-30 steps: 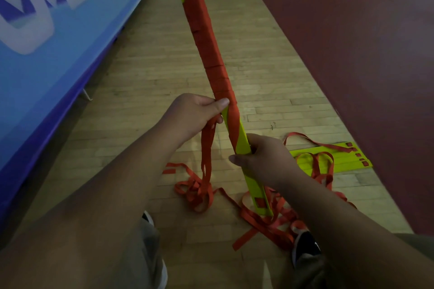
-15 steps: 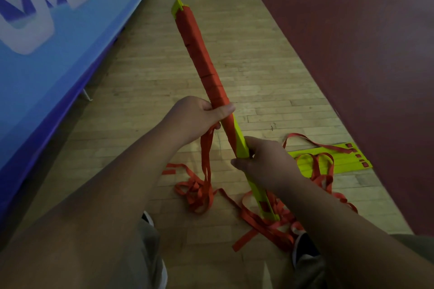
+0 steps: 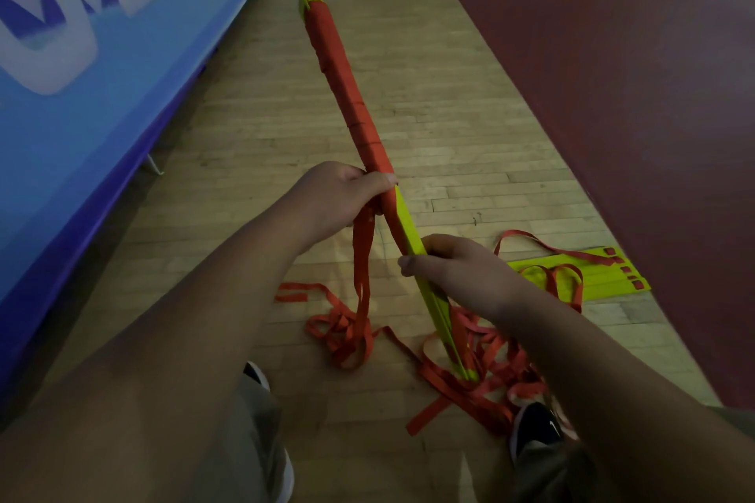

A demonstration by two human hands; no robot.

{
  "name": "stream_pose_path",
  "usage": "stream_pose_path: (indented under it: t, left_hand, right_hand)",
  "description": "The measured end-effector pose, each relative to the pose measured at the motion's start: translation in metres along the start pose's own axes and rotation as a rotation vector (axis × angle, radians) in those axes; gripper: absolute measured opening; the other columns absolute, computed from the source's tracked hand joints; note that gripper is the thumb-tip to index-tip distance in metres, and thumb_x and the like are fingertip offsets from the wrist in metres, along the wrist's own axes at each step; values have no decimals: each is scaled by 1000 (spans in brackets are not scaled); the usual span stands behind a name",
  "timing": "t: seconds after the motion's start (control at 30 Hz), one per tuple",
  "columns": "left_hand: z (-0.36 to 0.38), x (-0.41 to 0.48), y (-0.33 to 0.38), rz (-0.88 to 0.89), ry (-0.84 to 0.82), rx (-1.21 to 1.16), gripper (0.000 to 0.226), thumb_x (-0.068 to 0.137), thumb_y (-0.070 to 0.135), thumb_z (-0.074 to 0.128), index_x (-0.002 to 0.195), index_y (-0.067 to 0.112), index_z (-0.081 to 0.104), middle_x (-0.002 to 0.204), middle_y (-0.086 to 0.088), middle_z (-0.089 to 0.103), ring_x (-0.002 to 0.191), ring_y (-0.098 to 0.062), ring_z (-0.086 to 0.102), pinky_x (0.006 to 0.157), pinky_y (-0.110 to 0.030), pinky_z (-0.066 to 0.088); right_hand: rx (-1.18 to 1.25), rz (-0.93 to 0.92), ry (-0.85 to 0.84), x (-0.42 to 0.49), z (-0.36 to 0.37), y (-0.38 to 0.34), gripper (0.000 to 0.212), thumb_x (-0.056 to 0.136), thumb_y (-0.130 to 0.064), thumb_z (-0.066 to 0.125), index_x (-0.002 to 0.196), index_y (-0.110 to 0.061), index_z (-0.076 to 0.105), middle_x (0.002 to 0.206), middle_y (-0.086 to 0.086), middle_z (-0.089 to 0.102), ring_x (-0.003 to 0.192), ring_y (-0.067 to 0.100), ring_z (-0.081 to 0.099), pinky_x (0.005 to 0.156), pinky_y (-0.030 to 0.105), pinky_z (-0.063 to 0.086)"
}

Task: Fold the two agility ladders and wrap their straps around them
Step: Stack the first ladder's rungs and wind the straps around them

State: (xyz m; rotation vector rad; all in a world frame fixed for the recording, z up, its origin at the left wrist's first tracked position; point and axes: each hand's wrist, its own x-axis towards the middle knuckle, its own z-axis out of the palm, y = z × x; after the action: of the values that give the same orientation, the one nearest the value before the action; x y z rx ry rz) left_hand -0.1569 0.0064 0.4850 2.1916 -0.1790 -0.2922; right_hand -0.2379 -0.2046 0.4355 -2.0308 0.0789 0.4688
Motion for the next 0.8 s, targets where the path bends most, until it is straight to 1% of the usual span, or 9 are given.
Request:
stream_pose_path:
  t: [0.1, 0.2, 0.27, 0.37, 0.43, 0.5, 0.63, 0.7, 0.8]
  left_hand:
    - [-3, 1, 0, 8, -11, -40, 36, 102, 50, 64, 92, 24, 86, 88, 13, 82, 88, -5, 76, 78, -30, 56]
    - [-4, 3, -2, 4, -20, -104, 33, 100, 41, 63, 87, 20, 85, 84, 5, 81, 86, -15, 75, 84, -38, 60]
    - [-1, 2, -2, -3, -36, -128, 31, 99, 36, 60, 86, 17, 82, 81, 5, 79, 85, -18, 74, 86, -41, 60]
    - [3, 2, 1, -9, -50, -131, 30, 100, 31, 58, 88, 14, 79, 79, 4, 77, 82, -16, 72, 81, -38, 57]
    - [2, 1, 2, -1, -53, -114, 32, 101, 32, 57, 91, 12, 79, 85, 1, 78, 85, -17, 73, 81, -37, 57]
    - [0, 1, 1, 8, -60, -80, 33, 103, 36, 57, 94, 16, 81, 91, 1, 80, 90, -17, 75, 80, -35, 58]
    - [1, -2, -2, 60, -70, 82, 32, 108, 47, 58, 93, 30, 82, 90, 14, 80, 83, -2, 74, 77, -28, 57]
    - [0, -2, -4, 96, -72, 119, 31, 109, 49, 59, 94, 32, 82, 91, 15, 80, 84, -2, 75, 80, -30, 60]
    - [-1, -3, -3, 110, -91, 95, 29, 109, 45, 62, 93, 32, 82, 89, 16, 81, 84, 1, 75, 78, -25, 57]
  right_hand:
    - [61, 0, -10, 2, -2, 2, 35, 85, -61, 75, 109, -35, 81, 108, -3, 80, 107, 20, 74, 102, 48, 59]
    - [103, -24, -27, 4, -4, 3, 22, 96, -42, 77, 116, -34, 80, 106, -7, 80, 104, 17, 75, 93, 40, 62]
    - [73, -37, -47, 4, -5, 4, 13, 99, -34, 77, 112, -35, 79, 98, -9, 78, 96, 15, 72, 86, 37, 59]
    - [64, -44, -58, 5, -7, 5, 5, 97, -30, 79, 100, -35, 78, 85, -10, 73, 86, 14, 69, 82, 40, 57]
    - [72, -47, -55, 4, -7, 5, 3, 98, -30, 79, 100, -32, 79, 85, -9, 74, 87, 13, 70, 82, 40, 58]
    - [72, -49, -42, 3, -6, 4, 4, 98, -30, 81, 101, -28, 80, 90, 1, 75, 88, 16, 71, 84, 42, 60]
    - [19, -18, 22, 6, -2, 7, 10, 96, -29, 84, 102, -22, 79, 98, 16, 78, 82, 19, 70, 86, 49, 64]
    - [-3, -10, 57, 8, -2, 10, 13, 94, -29, 85, 102, -22, 78, 92, 12, 77, 79, 19, 71, 86, 51, 63]
    - [-20, -14, 144, 11, -1, 14, 20, 90, -30, 91, 102, -24, 76, 95, 3, 80, 88, 24, 78, 88, 51, 65]
